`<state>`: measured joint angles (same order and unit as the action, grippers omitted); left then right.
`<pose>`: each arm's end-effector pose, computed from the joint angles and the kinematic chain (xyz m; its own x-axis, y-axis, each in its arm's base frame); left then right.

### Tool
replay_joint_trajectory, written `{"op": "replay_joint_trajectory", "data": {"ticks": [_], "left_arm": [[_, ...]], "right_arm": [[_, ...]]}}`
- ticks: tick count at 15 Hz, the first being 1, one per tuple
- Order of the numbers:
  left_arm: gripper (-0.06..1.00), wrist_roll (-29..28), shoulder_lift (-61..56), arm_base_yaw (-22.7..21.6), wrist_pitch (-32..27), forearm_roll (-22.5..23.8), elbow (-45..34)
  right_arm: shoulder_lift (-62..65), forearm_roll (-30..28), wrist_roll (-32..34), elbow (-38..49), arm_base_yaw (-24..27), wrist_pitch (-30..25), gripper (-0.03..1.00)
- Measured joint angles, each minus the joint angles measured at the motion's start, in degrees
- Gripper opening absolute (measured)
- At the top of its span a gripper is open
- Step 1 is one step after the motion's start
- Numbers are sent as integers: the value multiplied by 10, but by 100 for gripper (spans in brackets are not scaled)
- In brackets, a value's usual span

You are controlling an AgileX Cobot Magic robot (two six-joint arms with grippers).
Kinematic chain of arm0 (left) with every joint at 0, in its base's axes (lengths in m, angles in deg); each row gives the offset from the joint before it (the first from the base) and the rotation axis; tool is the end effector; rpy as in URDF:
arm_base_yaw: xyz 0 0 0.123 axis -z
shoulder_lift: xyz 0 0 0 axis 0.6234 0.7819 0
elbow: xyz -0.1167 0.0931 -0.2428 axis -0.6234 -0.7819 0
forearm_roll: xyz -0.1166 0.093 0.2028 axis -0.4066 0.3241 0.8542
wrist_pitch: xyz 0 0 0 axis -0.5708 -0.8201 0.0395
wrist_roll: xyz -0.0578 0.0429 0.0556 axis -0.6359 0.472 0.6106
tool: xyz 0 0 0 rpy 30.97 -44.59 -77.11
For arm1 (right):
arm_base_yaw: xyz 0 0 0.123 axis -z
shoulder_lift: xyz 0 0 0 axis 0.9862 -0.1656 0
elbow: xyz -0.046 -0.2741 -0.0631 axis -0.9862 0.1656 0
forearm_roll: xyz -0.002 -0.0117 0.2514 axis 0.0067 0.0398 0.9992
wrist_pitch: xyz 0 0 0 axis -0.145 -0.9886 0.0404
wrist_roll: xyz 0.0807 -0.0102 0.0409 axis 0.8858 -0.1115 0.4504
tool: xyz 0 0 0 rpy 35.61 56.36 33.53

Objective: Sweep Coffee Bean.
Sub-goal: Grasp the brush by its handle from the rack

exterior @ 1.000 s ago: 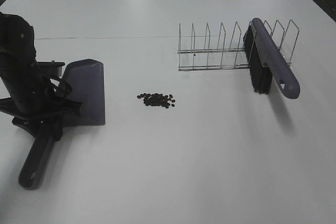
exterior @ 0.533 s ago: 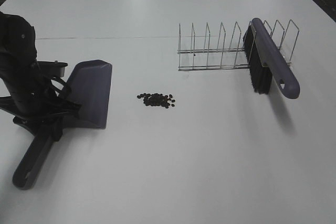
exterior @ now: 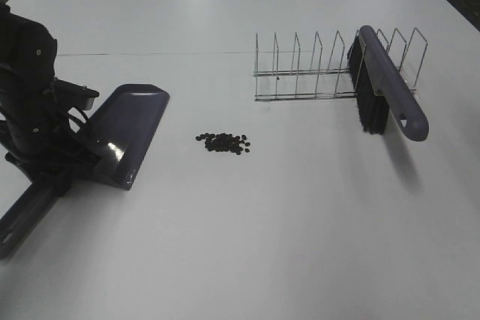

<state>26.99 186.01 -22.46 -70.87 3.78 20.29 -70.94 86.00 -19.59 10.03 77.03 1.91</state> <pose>0.3508 -0.0910 0.0989 -0.9489 0.3073 0.0714 0.3135 0.9437 0.1056 0.1487 0.0050 0.3421 -0.8134 0.0005 -0.5817 0.0051 1.0000 -0.0063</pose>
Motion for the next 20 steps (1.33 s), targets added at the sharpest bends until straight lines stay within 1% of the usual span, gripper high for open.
{"op": "replay_joint_trajectory", "data": {"ticks": [1,3,4,5,6,9,11,14,15,16,17,19,20], "left_arm": [[34,1,2,2,-11,5,10],[34,1,4,14,-29,27,31],[34,1,5,23,-32,31,38],[34,0,5,36,-33,32,42],[34,0,6,56,-33,32,45],[34,-6,6,95,-33,36,45],[34,-18,6,107,-29,40,45],[34,-35,6,108,-30,44,45],[34,-37,6,108,-38,44,47],[34,-37,6,108,-68,49,59],[34,-37,6,108,-76,53,62],[34,-37,6,107,-108,77,75],[34,-37,6,101,-112,80,78]], "right_arm": [[-41,9,0,-32,0,-4,70],[-123,22,-6,-101,0,-36,70],[-160,28,-14,-133,0,-57,70],[-179,28,-21,-146,0,-66,70],[-245,28,-33,-207,0,-84,70],[-315,33,-36,-265,0,-85,70],[-343,48,-37,-282,0,-85,70],[-383,93,-64,-298,0,-86,70],[-390,101,-68,-298,0,-87,70],[-398,103,-72,-298,0,-86,70],[-404,103,-73,-300,0,-85,70],[-422,106,-76,-316,0,-84,70],[-436,109,-76,-332,0,-86,70]]}}
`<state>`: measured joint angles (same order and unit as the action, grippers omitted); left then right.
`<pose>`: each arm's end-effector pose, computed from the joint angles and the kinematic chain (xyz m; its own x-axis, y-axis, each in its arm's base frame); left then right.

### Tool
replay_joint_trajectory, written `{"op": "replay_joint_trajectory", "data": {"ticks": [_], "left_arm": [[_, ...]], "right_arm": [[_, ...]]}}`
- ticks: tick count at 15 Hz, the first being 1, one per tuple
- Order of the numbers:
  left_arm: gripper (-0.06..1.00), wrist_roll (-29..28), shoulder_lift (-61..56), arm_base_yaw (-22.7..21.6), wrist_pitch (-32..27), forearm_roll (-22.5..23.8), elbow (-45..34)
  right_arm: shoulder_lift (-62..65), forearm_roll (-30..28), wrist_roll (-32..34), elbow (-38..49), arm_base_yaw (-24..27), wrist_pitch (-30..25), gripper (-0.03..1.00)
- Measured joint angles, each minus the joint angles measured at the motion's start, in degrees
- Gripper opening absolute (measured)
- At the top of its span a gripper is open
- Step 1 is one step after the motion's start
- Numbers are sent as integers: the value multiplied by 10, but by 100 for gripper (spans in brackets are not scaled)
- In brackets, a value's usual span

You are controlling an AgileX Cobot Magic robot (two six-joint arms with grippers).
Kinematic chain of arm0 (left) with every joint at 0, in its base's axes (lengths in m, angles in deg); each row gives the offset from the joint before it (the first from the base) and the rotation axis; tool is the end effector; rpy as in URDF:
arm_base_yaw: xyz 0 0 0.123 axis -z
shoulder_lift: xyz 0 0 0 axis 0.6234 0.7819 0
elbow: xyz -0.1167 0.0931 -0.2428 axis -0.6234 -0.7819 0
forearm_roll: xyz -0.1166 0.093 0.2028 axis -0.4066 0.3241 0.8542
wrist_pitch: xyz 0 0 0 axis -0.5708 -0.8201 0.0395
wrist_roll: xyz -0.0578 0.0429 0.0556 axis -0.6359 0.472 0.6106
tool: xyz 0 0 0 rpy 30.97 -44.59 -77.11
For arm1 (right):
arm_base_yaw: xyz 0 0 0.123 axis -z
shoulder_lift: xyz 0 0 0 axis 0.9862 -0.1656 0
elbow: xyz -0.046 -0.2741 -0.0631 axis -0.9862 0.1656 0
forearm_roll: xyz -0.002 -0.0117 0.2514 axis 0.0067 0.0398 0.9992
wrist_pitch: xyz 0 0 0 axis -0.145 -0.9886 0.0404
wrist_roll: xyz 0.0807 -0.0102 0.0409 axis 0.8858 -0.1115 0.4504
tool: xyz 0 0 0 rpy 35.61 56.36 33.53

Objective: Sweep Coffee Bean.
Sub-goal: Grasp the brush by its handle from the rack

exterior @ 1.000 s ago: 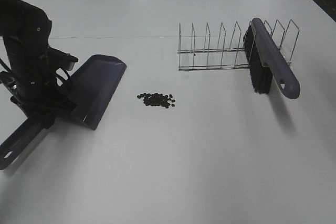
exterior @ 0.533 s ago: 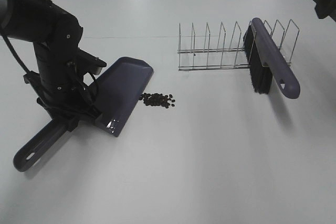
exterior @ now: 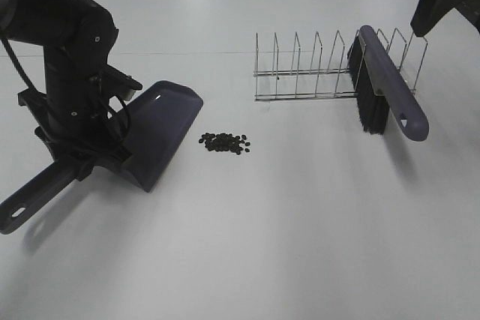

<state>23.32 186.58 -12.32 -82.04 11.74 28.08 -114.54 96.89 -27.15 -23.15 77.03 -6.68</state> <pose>0.3490 -0.1474 0.1255 -0.8829 0.4518 0.1282 0.4696 0.8500 0.2386 0.3341 0.0321 0.3213 -0.9554 -0.0674 -0.2877 -0.1068 0.9866 0.1235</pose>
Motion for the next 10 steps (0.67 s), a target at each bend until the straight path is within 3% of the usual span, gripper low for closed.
{"op": "replay_joint_trajectory", "data": {"ticks": [4,7,10], "left_arm": [[34,4,0,-17,10,-1,1],[34,23,0,-15,56,-60,1],[34,28,0,-15,58,-73,1]], "right_arm": [[-64,2,0,-70,0,0,70],[-150,2,0,-142,0,1,70],[-206,2,0,-175,0,1,70]]}}
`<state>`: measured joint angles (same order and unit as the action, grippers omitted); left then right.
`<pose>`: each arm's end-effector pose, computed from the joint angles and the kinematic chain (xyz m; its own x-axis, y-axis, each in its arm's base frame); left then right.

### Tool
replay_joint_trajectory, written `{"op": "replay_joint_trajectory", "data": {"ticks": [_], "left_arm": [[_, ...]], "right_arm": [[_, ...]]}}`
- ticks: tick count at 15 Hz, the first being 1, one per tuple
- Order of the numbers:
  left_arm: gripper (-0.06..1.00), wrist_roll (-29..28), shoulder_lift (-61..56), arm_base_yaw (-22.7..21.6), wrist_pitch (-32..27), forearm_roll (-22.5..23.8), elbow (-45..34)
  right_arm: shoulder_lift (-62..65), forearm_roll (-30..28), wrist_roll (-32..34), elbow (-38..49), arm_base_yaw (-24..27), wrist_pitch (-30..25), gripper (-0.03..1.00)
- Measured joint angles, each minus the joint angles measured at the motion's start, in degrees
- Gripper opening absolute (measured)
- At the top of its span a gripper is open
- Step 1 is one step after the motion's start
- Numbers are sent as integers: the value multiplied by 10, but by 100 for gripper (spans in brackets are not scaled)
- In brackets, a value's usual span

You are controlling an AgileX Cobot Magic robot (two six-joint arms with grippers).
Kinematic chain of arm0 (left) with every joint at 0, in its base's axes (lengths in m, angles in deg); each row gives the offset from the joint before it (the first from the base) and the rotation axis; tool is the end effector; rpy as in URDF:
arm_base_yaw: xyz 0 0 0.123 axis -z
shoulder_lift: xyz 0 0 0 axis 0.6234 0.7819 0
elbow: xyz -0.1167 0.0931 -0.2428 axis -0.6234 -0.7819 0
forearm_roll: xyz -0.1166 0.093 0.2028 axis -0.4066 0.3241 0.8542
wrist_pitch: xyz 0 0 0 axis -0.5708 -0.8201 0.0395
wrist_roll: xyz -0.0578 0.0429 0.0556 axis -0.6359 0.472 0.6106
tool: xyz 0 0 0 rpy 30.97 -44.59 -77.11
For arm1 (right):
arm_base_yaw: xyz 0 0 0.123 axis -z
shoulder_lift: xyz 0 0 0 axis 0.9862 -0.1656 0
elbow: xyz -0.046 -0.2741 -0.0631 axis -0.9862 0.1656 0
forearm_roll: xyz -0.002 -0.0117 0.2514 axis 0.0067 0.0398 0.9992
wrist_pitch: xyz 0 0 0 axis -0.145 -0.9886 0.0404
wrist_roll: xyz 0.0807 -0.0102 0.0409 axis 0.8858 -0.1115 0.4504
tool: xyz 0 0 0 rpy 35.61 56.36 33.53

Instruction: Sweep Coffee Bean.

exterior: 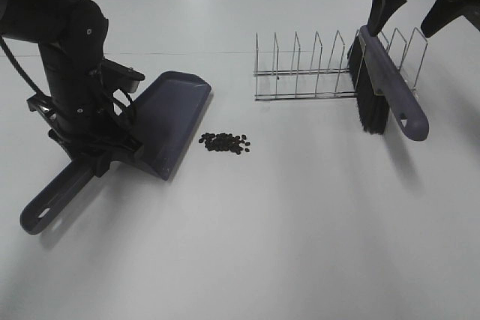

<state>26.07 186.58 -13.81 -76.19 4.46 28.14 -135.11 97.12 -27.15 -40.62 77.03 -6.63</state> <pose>0.3556 -0.1513 0.1231 -0.9023 0.4298 0.0348 0.4306 0.8938 0.1252 0.4235 0.0378 0.2683 -0.9694 -0.0668 -0.2363 -0.0996 0.9865 0.1298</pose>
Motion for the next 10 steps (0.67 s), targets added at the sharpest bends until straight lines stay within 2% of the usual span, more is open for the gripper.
{"op": "replay_joint_trajectory", "data": {"ticks": [6,9,10], "left_arm": [[34,9,23,0,1,0,0],[34,9,23,0,1,0,0],[34,9,23,0,1,0,0]], "right_arm": [[-103,-9,-2,-54,0,15,70],[-148,-52,-2,-60,0,54,69],[-152,-53,-2,-60,0,70,64]]}}
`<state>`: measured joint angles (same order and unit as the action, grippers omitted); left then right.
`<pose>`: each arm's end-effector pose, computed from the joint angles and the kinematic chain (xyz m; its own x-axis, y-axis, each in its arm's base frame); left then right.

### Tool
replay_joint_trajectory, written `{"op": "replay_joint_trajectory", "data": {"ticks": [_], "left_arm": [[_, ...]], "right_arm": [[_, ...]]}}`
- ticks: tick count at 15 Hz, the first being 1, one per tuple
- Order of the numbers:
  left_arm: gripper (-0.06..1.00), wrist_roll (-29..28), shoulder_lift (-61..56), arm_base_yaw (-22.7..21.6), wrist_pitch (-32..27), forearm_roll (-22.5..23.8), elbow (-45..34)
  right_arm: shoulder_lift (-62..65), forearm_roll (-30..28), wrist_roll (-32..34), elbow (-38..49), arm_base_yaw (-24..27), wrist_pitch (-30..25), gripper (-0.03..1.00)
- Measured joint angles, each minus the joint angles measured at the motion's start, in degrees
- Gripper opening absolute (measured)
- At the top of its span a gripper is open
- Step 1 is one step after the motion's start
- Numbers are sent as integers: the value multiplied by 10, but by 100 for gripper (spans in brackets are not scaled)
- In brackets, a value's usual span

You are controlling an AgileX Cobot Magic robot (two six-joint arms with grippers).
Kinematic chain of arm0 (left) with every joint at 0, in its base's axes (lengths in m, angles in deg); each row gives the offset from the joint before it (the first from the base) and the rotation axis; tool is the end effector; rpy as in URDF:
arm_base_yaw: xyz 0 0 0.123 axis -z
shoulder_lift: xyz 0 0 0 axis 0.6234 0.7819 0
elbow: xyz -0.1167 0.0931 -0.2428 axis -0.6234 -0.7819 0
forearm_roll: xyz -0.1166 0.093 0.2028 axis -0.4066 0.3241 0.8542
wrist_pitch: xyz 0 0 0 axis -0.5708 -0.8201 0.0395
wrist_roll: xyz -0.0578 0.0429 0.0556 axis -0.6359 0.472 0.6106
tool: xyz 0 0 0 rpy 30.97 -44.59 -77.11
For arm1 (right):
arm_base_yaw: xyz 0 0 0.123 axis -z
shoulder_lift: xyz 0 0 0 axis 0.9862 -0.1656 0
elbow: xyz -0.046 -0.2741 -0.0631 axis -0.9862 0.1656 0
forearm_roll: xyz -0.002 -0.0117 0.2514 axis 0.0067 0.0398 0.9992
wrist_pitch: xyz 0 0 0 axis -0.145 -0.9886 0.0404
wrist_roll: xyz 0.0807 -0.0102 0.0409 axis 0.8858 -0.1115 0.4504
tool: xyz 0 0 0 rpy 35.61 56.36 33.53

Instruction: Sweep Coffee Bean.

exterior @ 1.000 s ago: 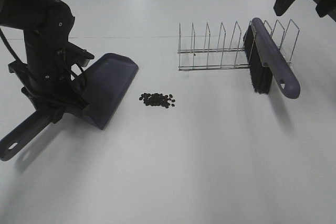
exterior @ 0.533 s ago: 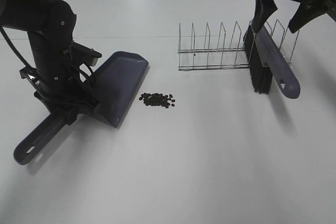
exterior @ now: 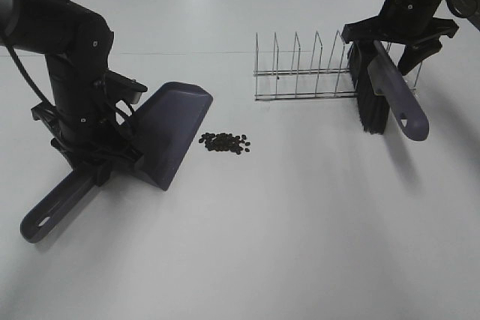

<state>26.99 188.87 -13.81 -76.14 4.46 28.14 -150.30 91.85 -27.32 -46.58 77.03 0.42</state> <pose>0.3554 -0.1512 0.1077 -0.8932 0.4432 0.0758 0.4495 0.8847 0.1232 0.4737 0.0327 0.1782 -0.9757 -0.0963 -0.1969 -0.1059 0.9936 0.0388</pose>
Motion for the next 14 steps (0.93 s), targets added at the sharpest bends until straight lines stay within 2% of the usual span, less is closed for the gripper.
{"op": "replay_joint_trajectory", "data": {"ticks": [2,3,9,14], "left_arm": [[34,0,0,0,0,0,0],[34,0,0,0,0,0,0],[34,0,0,0,-7,-1,0],[34,-6,0,0,-11,-1,0]], "right_arm": [[-2,-1,0,0,0,10,49],[-2,-6,4,0,0,7,34],[23,-18,6,0,4,-28,32],[163,-26,15,0,3,-64,31]]}}
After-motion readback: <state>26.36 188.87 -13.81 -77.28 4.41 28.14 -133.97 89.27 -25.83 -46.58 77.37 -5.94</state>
